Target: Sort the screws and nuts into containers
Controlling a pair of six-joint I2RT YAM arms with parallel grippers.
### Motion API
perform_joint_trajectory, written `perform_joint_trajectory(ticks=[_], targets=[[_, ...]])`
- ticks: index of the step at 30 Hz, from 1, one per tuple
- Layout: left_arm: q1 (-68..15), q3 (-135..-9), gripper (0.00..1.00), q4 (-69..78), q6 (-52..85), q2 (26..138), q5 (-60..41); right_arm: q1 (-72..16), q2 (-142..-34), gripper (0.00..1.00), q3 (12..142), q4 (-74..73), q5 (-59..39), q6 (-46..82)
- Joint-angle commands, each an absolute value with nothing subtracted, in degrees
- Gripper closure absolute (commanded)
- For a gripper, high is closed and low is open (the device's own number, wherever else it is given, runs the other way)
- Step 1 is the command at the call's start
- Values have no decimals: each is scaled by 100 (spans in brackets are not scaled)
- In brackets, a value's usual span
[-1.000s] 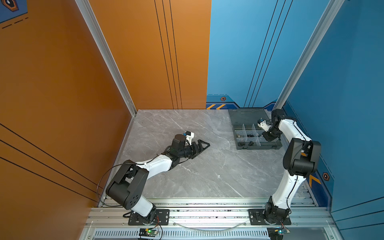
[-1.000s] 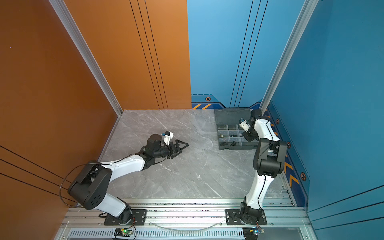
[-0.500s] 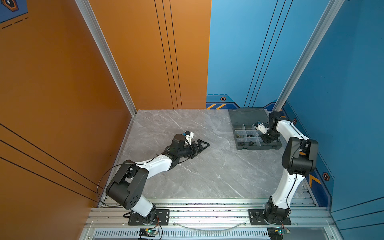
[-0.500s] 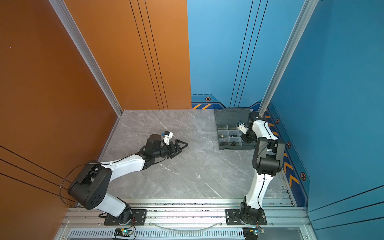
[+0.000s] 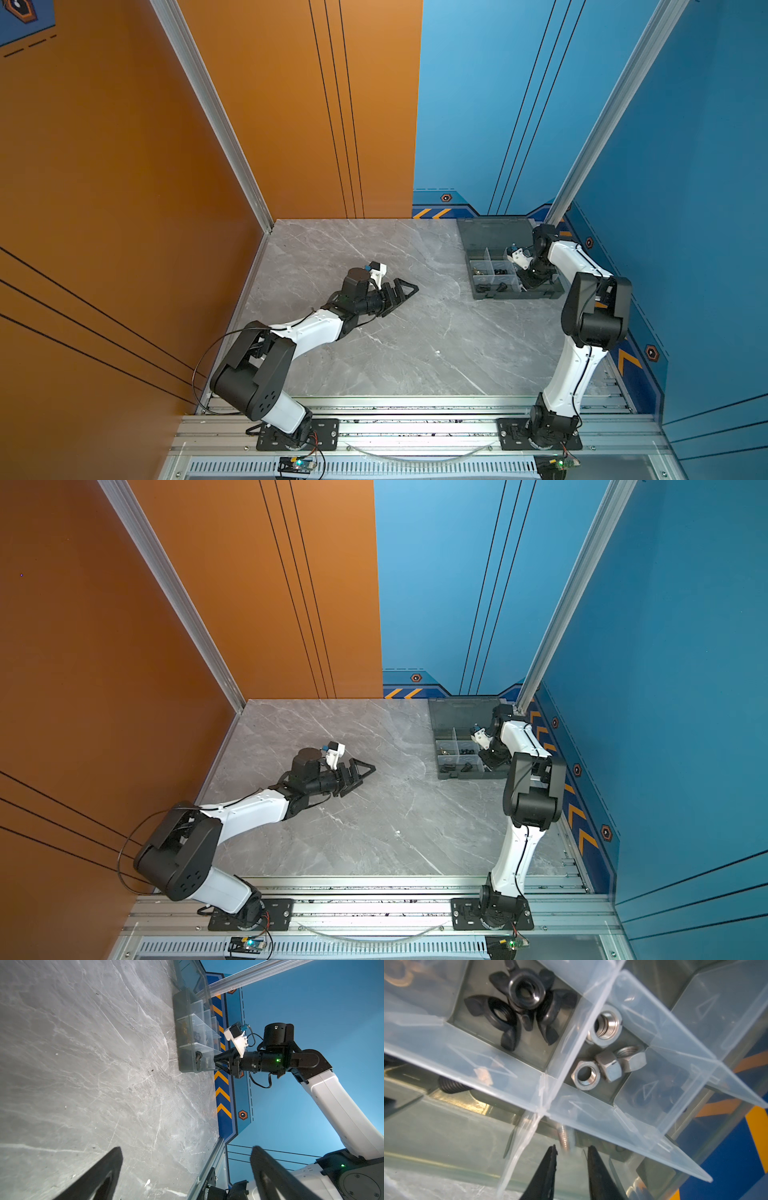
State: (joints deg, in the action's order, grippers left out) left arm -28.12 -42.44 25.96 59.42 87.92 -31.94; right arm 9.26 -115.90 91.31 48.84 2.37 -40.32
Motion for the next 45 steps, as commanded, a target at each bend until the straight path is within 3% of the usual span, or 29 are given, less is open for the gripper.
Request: perform_joint_trajectory(ticks=[1, 8, 12, 17, 26, 38, 45], targets=[[-2767, -4201, 2, 2452, 5768, 8596, -3129, 914, -11486, 62, 9078, 4847, 360, -3986], [-2725, -4472, 2, 1507, 5222, 8345, -2882, 966, -11105, 57, 9023, 4786, 46, -3645], [-2729, -4919, 2, -12, 4294, 8013, -2079, 988, -10656, 55, 8775, 4629, -392, -3263], [-2694, -4978, 2, -663, 3657, 7554, -1191, 840, -9952, 52, 8237, 4347, -572, -2751], [-2657, -4100, 2, -386, 2898, 6116, 560, 731, -8624, 50, 6724, 2989, -1840, -1525], [-2422, -3354, 2, -398, 1727, 4940, 1762, 391, -7288, 47, 4045, -50, -1674, -264], [-1962, -2851, 2, 303, 1077, 4975, 1965, 431, -7573, 43, 2991, -2021, -1647, 11]])
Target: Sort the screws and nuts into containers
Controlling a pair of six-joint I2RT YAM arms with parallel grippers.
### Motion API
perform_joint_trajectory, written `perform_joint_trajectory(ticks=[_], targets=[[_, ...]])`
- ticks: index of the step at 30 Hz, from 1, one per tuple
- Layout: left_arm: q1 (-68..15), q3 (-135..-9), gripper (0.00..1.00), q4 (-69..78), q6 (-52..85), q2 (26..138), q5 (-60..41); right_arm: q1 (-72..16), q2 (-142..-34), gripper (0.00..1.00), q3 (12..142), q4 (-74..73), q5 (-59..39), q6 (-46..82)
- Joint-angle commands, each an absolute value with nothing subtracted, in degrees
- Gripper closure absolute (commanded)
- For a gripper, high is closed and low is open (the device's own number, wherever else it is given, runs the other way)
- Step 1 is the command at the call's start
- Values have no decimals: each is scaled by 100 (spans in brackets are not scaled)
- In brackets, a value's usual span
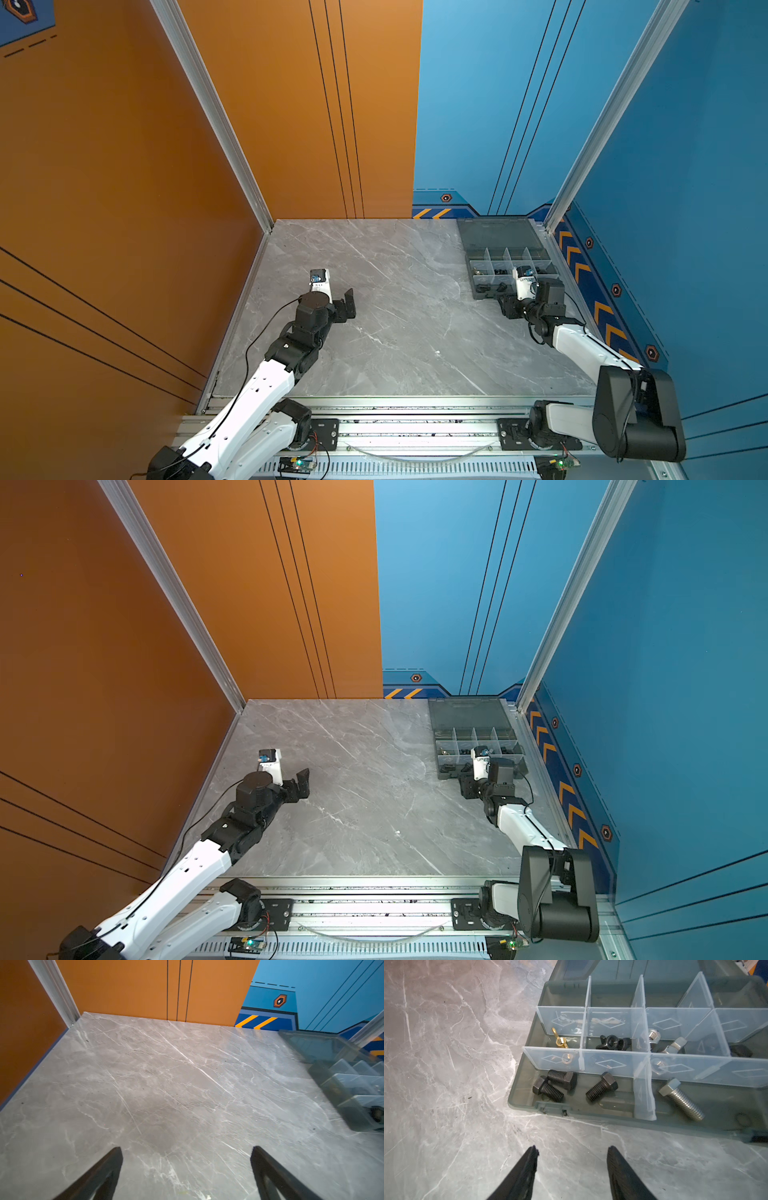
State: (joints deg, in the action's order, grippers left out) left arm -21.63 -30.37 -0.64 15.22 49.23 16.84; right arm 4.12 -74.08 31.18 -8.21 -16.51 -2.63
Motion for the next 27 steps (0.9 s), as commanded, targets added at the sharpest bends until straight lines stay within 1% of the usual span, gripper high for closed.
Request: perform_joint_trajectory(ticks=[1, 5, 8, 13, 17, 22, 25, 27], targets=[[-1854, -2810, 2, 359, 1015, 5014, 1965, 431, -7691, 43, 2961, -2135, -1667, 47], [-1440, -2728, 2, 521, 878, 5245, 1859, 380, -8063, 42, 2894, -2641, -1693, 136], [-1134, -2568, 2, 941, 767, 5417, 1695, 378, -8134, 41, 2937, -2734, -1644, 123], [-705, -2124, 2, 2188, 446, 5904, 1367, 360, -8223, 39, 2888, -3089, -1557, 158], [-520, -1905, 2, 3035, 30, 6419, 1108, 343, -8377, 38, 2889, -3339, -1604, 128], [-310, -1644, 2, 4203, -76, 7178, 839, 325, -8602, 37, 2897, -3570, -1596, 62], [-273, -1619, 2, 4597, -262, 7357, 642, 308, -8632, 37, 2867, -3653, -1564, 46], [-235, -1537, 2, 5133, -292, 7601, 634, 292, -8624, 36, 2847, -3674, -1542, 36]])
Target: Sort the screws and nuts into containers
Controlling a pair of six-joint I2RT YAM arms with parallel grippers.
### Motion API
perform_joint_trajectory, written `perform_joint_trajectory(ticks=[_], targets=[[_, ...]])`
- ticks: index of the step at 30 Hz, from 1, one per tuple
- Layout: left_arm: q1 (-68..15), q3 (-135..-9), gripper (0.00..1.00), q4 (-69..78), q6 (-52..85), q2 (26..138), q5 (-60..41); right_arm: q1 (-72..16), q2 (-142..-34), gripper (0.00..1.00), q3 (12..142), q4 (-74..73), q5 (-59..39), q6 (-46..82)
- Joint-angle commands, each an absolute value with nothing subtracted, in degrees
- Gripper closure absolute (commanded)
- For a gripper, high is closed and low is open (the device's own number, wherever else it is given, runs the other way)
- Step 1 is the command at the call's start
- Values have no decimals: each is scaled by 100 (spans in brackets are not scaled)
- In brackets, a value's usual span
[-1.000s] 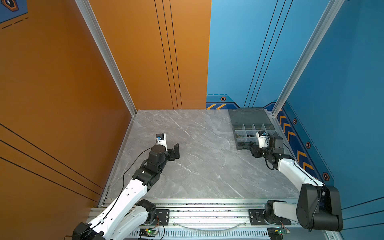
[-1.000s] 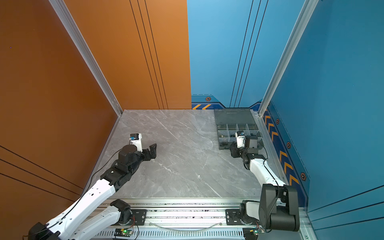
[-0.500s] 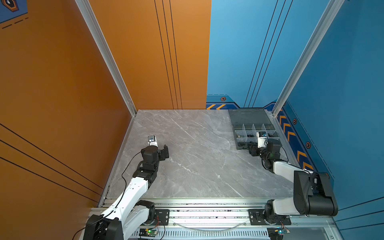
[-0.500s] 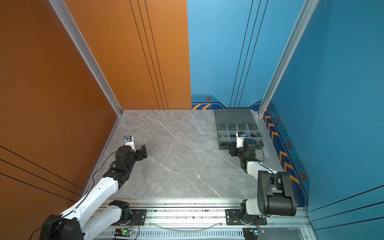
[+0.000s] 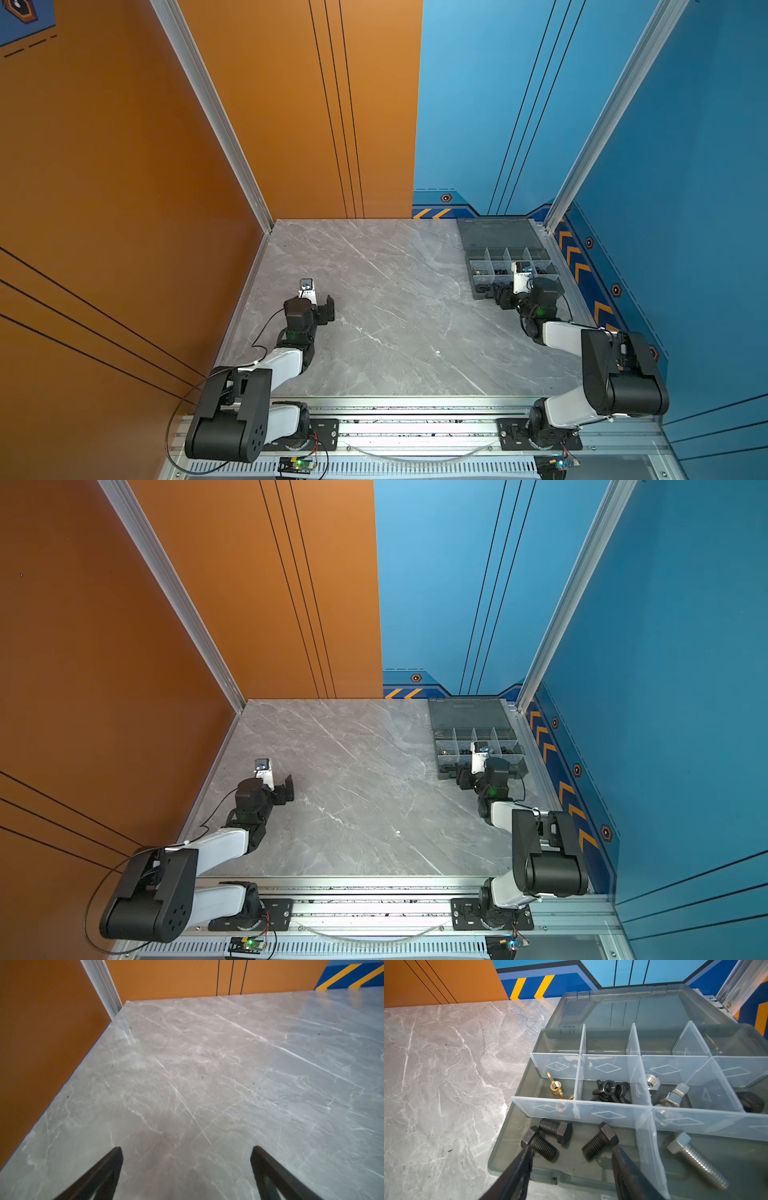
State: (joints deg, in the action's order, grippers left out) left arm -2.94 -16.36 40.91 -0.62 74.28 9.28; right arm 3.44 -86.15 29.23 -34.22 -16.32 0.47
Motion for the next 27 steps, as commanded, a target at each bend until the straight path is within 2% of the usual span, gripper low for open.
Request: perform_joint_trajectory(ticks=[1, 3, 10, 15, 18, 24, 26, 27], targets=[[-182, -1532, 2, 5171, -189, 7650, 579, 277, -8613, 36, 2842, -3690, -1510, 26], [-123, -1498, 2, 5391, -97, 7800, 496, 249, -8588, 36, 2768, -3783, -1431, 18], [-88, -1158, 2, 7586, -57, 9212, 404, 101, -8482, 33, 2467, -4192, -1050, -33], [-105, -1396, 2, 6873, 42, 9016, 783, -10, -8540, 32, 2326, -4501, -501, 8], [-158, -1729, 2, 6096, 72, 8934, 1059, -43, -8829, 31, 2001, -5422, -161, 123], [-122, -1849, 2, 5900, 140, 8961, 1127, -70, -8729, 27, 2081, -5082, -71, 110], [-84, -1945, 2, 5725, 185, 8950, 1120, -55, -8788, 22, 2107, -5127, -53, 139], [-74, -2012, 2, 5598, 212, 8964, 1145, -44, -8761, 0, 2126, -5048, -64, 145]])
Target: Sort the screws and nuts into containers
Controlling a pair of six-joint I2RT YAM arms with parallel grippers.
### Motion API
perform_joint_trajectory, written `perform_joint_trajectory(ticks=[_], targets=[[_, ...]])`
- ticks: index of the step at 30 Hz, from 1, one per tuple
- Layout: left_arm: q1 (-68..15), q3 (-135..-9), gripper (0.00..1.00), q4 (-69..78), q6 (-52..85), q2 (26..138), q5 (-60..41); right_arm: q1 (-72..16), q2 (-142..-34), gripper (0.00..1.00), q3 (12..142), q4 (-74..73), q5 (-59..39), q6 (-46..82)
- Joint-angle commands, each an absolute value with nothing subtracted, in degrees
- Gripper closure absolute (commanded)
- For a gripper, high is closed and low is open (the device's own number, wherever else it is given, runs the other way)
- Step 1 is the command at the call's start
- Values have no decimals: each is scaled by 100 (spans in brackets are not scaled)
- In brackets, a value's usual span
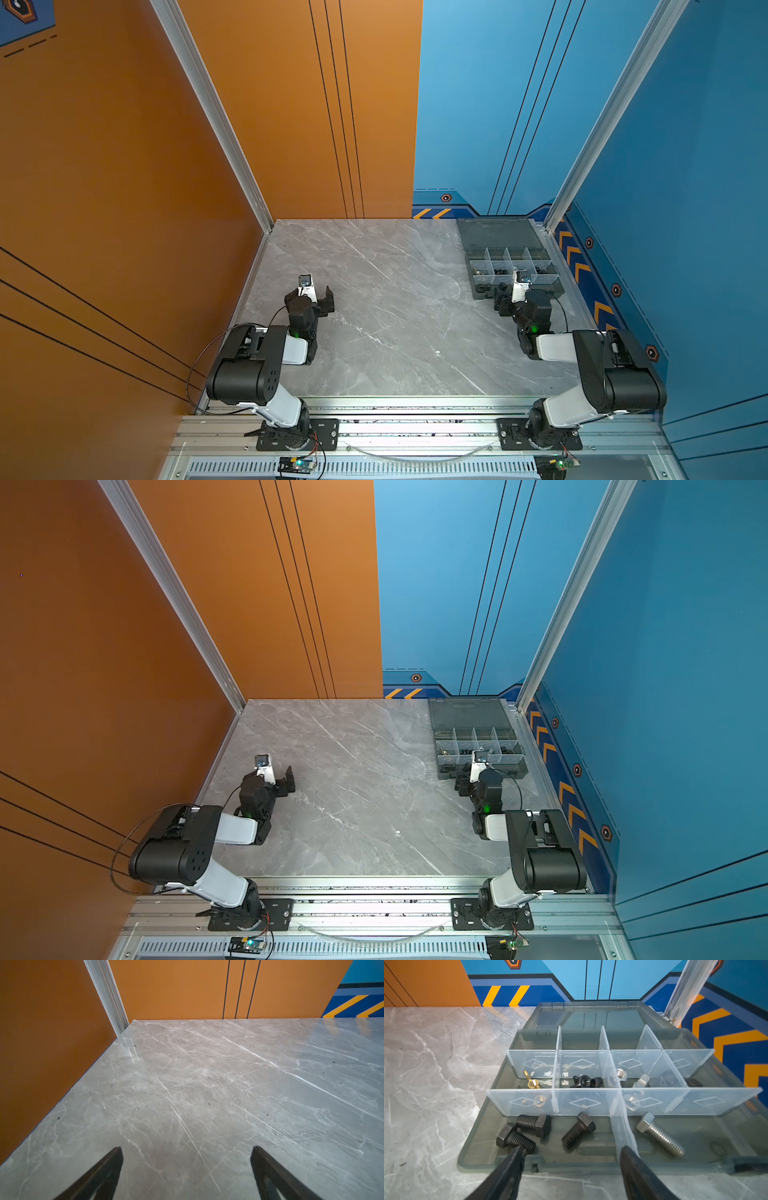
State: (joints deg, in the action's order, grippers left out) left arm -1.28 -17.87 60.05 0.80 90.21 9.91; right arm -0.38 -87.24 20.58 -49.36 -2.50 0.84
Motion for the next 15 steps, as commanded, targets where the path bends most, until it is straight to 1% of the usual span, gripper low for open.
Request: perform_joint_trajectory(ticks=[1, 15], targets=[[-70, -2025, 2, 5531, 219, 8943, 1137, -42, -8753, 0, 2137, -5030, -64, 141], [-123, -2030, 2, 5528, 132, 8946, 1116, -44, -8763, 0, 2134, -5054, -62, 148]])
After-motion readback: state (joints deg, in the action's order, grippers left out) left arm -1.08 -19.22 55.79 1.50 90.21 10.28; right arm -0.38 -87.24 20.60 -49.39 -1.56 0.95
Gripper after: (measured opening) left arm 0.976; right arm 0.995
